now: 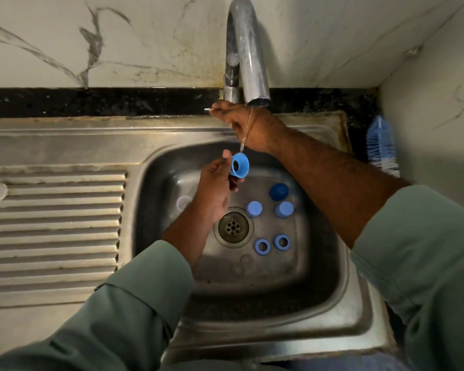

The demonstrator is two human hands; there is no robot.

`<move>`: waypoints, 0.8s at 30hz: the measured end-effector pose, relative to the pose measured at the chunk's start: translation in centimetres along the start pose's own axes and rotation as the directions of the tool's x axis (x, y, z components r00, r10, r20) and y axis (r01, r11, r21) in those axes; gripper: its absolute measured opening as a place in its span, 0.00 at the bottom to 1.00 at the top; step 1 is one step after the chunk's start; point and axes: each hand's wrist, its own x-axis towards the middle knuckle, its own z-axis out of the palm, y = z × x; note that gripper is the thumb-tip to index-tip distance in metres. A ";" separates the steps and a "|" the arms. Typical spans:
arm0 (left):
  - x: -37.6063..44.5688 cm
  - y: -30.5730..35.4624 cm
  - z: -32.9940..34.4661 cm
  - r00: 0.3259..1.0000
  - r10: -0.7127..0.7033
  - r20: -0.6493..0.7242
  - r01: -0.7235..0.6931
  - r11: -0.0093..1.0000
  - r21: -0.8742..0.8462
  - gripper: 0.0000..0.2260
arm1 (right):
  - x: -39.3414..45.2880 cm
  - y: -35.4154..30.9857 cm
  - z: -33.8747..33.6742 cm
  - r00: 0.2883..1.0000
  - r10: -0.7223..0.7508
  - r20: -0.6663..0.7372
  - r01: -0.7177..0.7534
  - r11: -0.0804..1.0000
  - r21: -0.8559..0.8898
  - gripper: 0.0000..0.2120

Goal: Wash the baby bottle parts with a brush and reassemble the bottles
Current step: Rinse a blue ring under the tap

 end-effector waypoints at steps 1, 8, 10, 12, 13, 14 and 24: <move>-0.1 0.2 0.1 0.999 -0.043 0.002 0.043 0.998 -0.038 0.15 | 0.0 -0.1 0.1 1.000 0.009 0.000 -0.009 1.000 -0.017 0.31; 0.3 0.4 -0.2 0.959 -0.275 0.059 0.279 0.902 -0.330 0.18 | 0.1 -0.2 0.3 1.000 0.004 -0.022 -0.004 1.000 0.013 0.29; 0.5 0.3 -0.3 0.951 -0.298 0.082 0.306 0.873 -0.380 0.18 | 0.2 0.0 0.4 1.000 -0.006 -0.019 0.007 1.000 0.020 0.30; 0.6 0.2 -0.3 0.945 -0.309 0.107 0.324 0.843 -0.431 0.17 | 0.1 0.2 0.4 1.000 -0.003 -0.016 0.003 1.000 0.015 0.31; 0.5 0.3 -0.3 0.942 -0.313 0.118 0.333 0.834 -0.440 0.17 | 0.0 0.0 0.3 1.000 0.005 -0.011 -0.005 1.000 0.008 0.30; 0.5 0.3 -0.2 0.940 -0.315 0.133 0.340 0.832 -0.438 0.16 | 0.0 0.0 0.3 1.000 0.003 -0.006 -0.003 1.000 0.017 0.29; 1.8 0.8 0.5 0.956 -0.235 0.173 0.290 0.830 -0.477 0.10 | -0.7 -1.2 -0.2 0.996 0.092 0.003 -0.091 0.981 0.171 0.28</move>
